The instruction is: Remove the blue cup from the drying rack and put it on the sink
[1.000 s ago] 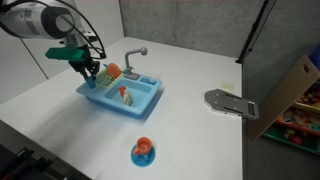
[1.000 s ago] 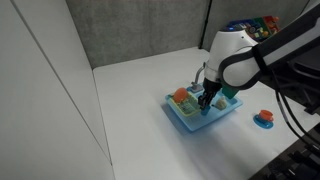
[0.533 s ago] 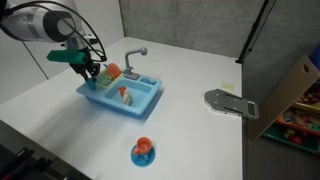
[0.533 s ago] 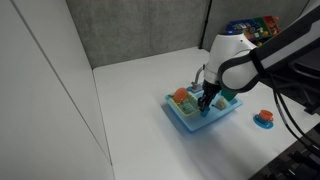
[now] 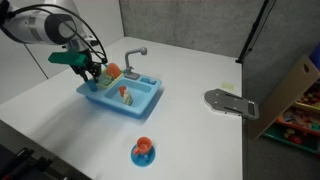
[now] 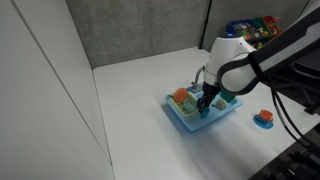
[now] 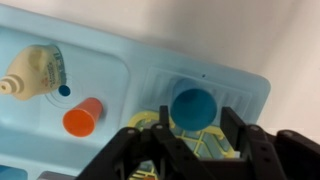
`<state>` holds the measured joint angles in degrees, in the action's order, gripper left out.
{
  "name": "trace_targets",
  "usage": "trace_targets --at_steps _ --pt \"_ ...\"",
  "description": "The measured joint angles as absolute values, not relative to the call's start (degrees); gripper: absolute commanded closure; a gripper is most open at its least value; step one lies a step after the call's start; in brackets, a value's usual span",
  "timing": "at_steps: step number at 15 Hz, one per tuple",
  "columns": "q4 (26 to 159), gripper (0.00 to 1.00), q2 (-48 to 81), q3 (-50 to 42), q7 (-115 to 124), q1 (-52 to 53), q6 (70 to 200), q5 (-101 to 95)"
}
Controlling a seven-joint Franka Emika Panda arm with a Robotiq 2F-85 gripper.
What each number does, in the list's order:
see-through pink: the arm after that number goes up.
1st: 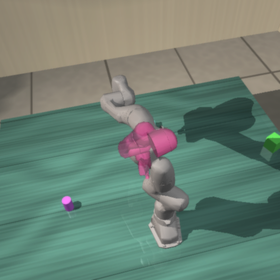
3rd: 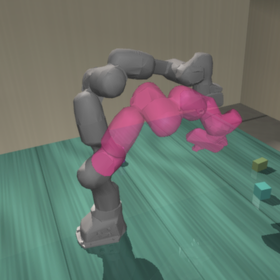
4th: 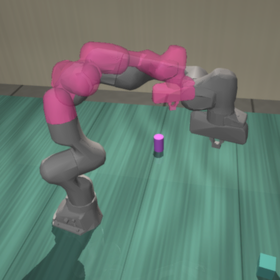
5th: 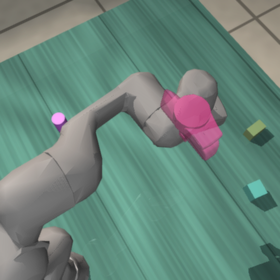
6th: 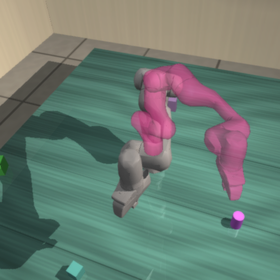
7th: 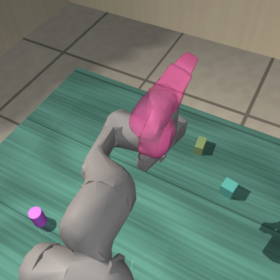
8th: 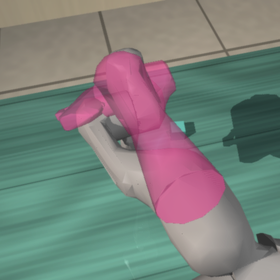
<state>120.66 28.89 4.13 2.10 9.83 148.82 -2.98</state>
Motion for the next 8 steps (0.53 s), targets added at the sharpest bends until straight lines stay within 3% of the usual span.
trace_targets --at_steps 1,2,8 --pt "120.66 0.02 28.89 4.13 2.07 9.82 148.87 -2.98" --pt "120.66 0.00 28.87 4.13 1.99 9.82 148.88 -2.98" --pt "120.71 0.00 26.76 4.05 2.00 9.78 147.31 -2.98"
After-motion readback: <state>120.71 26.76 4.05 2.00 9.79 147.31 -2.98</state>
